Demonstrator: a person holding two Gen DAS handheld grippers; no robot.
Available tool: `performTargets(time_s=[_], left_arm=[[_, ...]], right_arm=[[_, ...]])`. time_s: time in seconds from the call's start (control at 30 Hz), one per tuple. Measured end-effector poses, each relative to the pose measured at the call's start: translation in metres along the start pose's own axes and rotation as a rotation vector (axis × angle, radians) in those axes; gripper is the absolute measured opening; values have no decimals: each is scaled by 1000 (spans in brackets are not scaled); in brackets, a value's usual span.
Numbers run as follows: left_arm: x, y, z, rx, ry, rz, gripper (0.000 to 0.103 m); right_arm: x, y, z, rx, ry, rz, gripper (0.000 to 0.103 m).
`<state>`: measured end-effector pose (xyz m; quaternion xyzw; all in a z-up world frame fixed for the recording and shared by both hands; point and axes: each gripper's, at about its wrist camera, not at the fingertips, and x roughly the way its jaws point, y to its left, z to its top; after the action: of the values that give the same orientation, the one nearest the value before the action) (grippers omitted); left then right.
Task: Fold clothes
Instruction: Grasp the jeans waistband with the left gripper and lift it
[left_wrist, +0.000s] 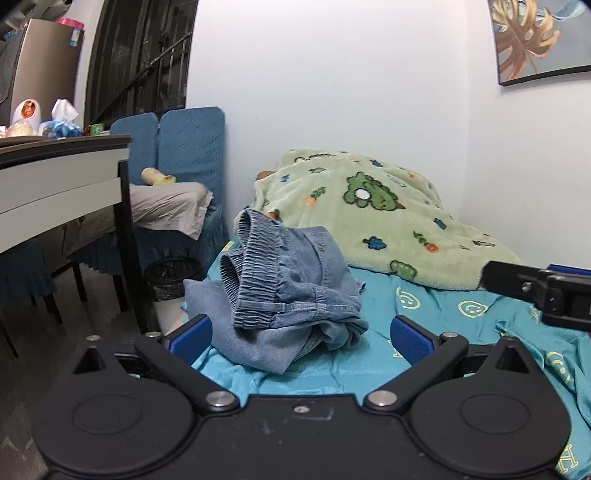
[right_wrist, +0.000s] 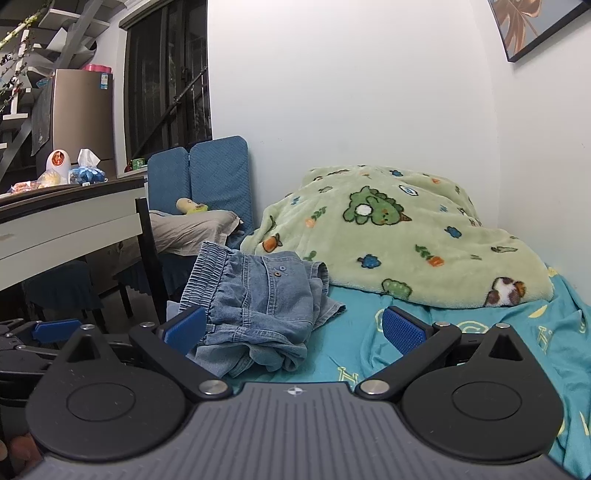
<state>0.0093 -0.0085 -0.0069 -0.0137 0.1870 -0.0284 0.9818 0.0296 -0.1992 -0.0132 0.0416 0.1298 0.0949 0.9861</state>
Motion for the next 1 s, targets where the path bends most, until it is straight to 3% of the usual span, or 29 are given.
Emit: performTargets(time_s=[0.2,0.27,0.37,0.57,0.67,0.77,1.0], left_arm=[[3,18,10,-100,8,26,103],[14,19,18,-95,35,66,103],[36,20,28,-78,71,108,103],[92,35,37,-154,77,97,102],[124,47,38,-174,84,170,101],[150,59,36,-192,88,151,101],[190,76,28,-213,112,51,86]], right_arm=[[-1,-6,1,16,0,-24,103],[0,-9,1,27,8,-37,103],[3,-14,1,44,13,-56,103],[13,-25,-4,94,49,-64,103],[16,-29,-8,115,63,-49,103],[20,-30,-13,108,65,-60,103],[42,-37,-25,117,105,-27,103]])
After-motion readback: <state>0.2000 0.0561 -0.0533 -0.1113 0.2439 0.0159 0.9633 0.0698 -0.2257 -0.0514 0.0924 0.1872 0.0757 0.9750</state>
